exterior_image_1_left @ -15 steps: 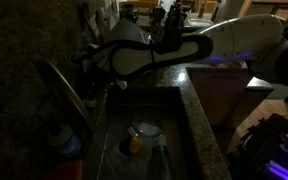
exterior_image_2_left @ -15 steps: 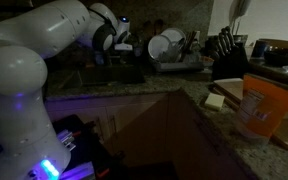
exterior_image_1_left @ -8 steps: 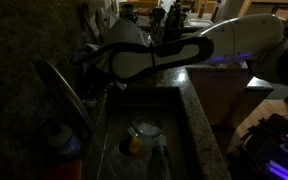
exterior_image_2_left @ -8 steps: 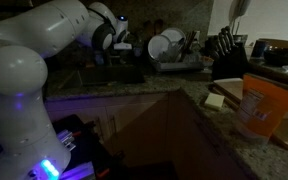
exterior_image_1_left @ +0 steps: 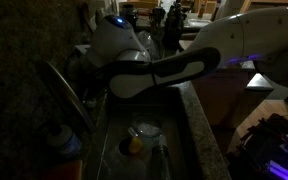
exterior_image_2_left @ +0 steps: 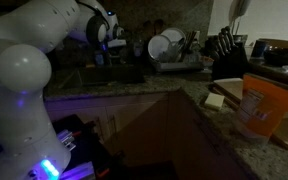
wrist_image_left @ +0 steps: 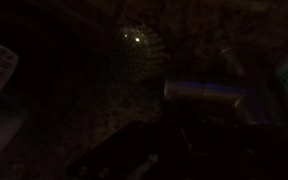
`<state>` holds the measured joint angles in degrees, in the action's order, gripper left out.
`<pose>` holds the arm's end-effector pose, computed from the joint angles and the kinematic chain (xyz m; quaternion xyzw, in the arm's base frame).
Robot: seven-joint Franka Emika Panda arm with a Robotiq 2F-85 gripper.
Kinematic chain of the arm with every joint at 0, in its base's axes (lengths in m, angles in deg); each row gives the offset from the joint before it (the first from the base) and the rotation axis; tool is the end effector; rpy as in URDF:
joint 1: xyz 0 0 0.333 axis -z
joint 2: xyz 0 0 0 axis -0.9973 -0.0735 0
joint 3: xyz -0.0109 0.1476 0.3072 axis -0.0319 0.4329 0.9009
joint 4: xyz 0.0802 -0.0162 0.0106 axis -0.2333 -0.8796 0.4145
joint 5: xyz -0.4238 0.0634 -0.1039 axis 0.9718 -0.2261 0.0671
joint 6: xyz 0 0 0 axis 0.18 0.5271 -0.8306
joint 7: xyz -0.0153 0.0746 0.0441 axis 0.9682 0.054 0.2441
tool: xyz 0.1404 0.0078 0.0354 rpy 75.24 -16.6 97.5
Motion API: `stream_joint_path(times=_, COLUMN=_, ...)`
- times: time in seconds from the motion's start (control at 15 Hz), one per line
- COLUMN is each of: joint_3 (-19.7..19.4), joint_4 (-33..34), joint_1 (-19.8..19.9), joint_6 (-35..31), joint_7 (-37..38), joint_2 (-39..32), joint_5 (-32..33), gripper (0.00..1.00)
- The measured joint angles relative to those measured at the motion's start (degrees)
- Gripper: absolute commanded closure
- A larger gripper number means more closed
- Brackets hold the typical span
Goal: Close the water faucet, move the orange pack to the left, scrub the countertop with the yellow sponge
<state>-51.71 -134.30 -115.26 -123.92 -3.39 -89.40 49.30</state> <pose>0.7103 0.5964 0.2746 -0.8209 -0.4912 -0.2776 0.0880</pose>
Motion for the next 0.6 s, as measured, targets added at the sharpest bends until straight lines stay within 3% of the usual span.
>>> stream_joint_path(times=0.07, joint_3=-1.22, joint_4=-0.28, joint_1=-0.93, joint_6=1.6, joint_7=1.9, joint_2=0.42, joint_5=1.13, gripper=0.72)
stream_joint_path(times=0.2, joint_3=-2.63, joint_4=-0.55, joint_1=-2.7, joint_6=5.39, joint_7=5.21, joint_2=0.52, joint_5=2.13, gripper=0.56)
stream_joint_path(times=0.33, joint_3=-2.92, joint_4=-1.06, joint_1=-4.76, joint_6=7.39, joint_7=6.9, joint_2=0.51, joint_5=2.25, gripper=0.54)
stream_joint_path(times=0.4, joint_3=-2.96, joint_4=-1.06, joint_1=-5.14, joint_6=7.78, joint_7=7.21, joint_2=0.5, joint_5=2.24, gripper=0.29)
stream_joint_path(times=0.6, joint_3=-3.07, joint_4=-0.99, joint_1=-5.21, joint_6=7.87, joint_7=7.4, joint_2=0.46, joint_5=2.3, gripper=0.15)
